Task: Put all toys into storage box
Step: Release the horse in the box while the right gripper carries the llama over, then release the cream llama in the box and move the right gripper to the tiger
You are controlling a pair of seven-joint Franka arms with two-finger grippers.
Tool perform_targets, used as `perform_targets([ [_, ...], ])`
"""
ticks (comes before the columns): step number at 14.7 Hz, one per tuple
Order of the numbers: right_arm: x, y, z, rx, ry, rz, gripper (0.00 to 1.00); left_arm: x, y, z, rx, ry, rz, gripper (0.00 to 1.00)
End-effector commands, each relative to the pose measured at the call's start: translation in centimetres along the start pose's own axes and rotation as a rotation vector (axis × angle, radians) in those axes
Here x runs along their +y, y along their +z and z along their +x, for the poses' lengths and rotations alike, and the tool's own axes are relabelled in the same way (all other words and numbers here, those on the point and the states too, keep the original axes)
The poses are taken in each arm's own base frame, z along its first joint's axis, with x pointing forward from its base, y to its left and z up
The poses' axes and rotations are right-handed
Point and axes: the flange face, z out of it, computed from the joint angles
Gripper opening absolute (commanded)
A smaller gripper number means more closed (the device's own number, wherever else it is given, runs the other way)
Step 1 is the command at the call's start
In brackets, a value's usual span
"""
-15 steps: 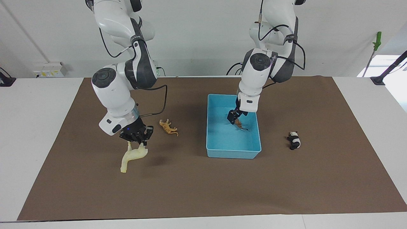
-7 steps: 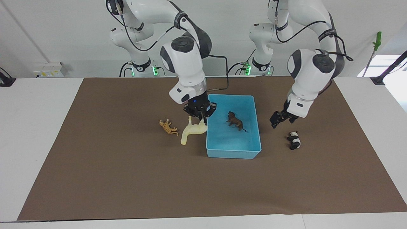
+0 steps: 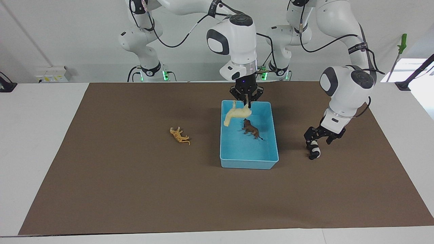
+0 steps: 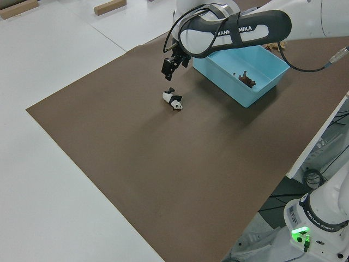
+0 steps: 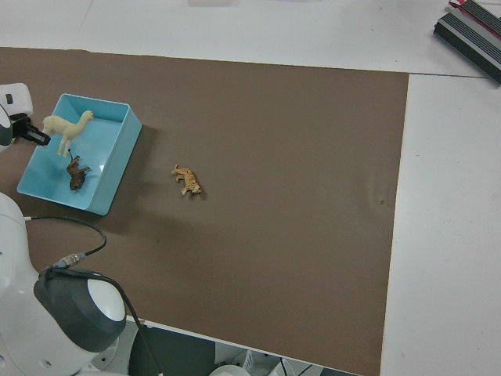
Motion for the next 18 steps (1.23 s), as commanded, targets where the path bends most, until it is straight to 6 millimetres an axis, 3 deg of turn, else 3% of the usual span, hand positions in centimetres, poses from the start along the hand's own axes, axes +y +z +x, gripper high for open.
perform_targets([
  [1, 2.9, -4.1, 5.7, 0.049, 0.048, -0.051, 1.0, -0.3, 3.5, -0.2, -0.004, 0.092, 0.008, 1.0],
  [3, 7.1, -6.7, 9.8, 0.034, 0.018, -0.064, 1.0, -0.1, 5.9, -0.4, -0.036, 0.14, 0.034, 1.0],
  [5, 13.4, -8.3, 14.9, 0.003, -0.119, -0.116, 1.0, -0.6, 5.9, -0.4, -0.041, 0.134, 0.035, 1.0],
  [8, 20.3, -6.6, 19.7, -0.04, -0.214, -0.108, 1.0, -0.8, 6.0, -0.5, -0.046, 0.144, 0.048, 1.0],
  [10, 25.6, -4.5, 21.5, -0.059, -0.385, -0.08, 1.0, -1.1, 6.3, -0.8, -0.054, 0.153, 0.062, 1.0],
  [12, 27.8, -1.6, 20.7, -0.044, -0.573, -0.054, 1.0, -1.6, 6.3, -0.9, -0.056, 0.148, 0.064, 1.0],
  [14, 28.6, 2.2, 18.1, -0.06, -0.648, -0.053, 1.0, -2.1, 6.9, -1.5, -0.068, 0.139, 0.064, 1.0],
  [18, 28.7, 6.9, 15.4, -0.109, -0.818, -0.056, 1.0, -2.2, 8.1, -3.3, -0.091, 0.123, 0.063, 1.0],
])
